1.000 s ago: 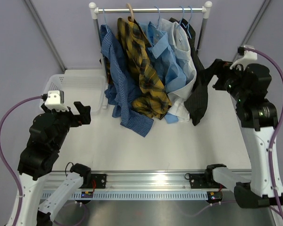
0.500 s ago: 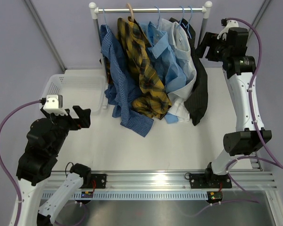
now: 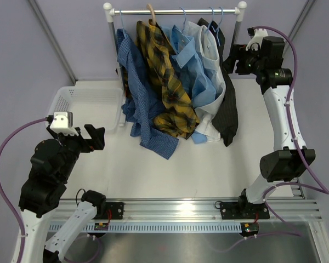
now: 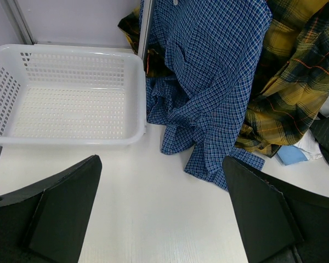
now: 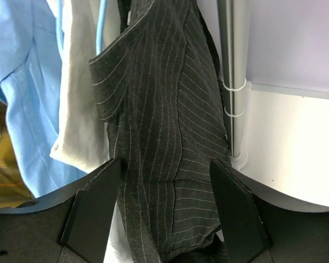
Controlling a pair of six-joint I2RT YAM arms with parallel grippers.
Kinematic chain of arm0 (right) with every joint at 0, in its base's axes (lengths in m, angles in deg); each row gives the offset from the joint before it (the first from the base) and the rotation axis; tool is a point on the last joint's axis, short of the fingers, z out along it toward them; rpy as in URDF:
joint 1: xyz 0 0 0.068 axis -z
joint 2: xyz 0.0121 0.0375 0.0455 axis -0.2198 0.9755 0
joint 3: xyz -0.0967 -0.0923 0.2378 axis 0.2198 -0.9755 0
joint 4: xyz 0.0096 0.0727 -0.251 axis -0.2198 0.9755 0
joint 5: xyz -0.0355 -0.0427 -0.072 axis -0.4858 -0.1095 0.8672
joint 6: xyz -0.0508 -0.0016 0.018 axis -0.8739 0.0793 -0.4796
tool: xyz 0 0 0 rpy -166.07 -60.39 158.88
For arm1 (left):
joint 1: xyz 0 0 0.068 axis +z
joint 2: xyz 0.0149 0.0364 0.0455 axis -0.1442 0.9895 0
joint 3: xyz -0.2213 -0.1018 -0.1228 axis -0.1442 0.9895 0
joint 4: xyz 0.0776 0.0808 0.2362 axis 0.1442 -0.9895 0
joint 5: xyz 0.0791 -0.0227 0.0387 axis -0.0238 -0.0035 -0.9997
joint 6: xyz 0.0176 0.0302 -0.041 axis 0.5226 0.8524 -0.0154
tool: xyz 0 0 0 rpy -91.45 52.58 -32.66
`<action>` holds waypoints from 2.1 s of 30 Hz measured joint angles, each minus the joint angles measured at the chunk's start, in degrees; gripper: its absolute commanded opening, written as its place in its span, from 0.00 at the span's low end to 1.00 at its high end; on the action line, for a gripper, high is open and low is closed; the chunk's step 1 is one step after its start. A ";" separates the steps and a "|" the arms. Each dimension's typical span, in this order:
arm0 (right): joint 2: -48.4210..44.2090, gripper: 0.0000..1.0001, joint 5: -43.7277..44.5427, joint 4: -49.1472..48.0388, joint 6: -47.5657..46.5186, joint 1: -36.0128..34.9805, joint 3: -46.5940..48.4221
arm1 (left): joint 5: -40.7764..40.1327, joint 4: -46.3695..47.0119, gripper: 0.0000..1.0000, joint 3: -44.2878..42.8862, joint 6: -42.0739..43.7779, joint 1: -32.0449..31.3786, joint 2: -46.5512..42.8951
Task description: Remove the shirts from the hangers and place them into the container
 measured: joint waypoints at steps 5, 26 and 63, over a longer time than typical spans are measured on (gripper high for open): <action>-1.44 0.74 -1.95 -0.52 -0.70 0.00 -1.31 | 0.00 0.00 0.99 0.00 -0.02 0.00 0.00; -1.95 0.57 -3.17 -3.67 -1.53 0.98 -4.35 | 0.00 -0.42 0.99 0.96 -1.14 0.00 -1.97; -4.39 0.00 -4.13 -1.57 -6.64 0.33 -0.55 | 0.02 -2.69 0.99 0.55 -2.32 0.00 -1.44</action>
